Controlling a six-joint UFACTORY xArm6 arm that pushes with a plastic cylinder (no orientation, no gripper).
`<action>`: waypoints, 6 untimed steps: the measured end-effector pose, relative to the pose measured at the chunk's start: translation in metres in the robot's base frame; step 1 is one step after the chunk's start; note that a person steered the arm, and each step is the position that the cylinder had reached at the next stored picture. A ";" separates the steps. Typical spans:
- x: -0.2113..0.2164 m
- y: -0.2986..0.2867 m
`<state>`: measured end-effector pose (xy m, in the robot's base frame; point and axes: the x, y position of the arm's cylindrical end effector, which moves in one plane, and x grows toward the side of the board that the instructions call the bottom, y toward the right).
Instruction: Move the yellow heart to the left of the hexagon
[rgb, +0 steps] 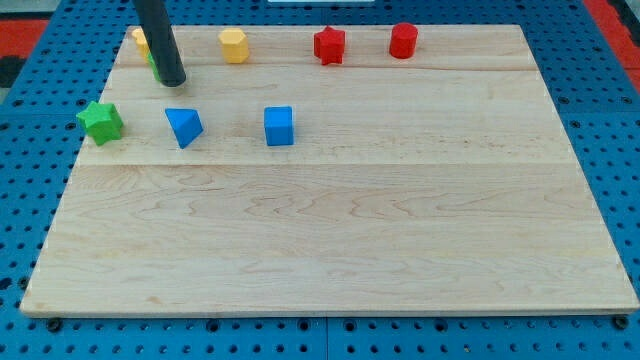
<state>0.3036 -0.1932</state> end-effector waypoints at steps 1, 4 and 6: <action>0.009 -0.012; -0.073 -0.102; -0.052 0.064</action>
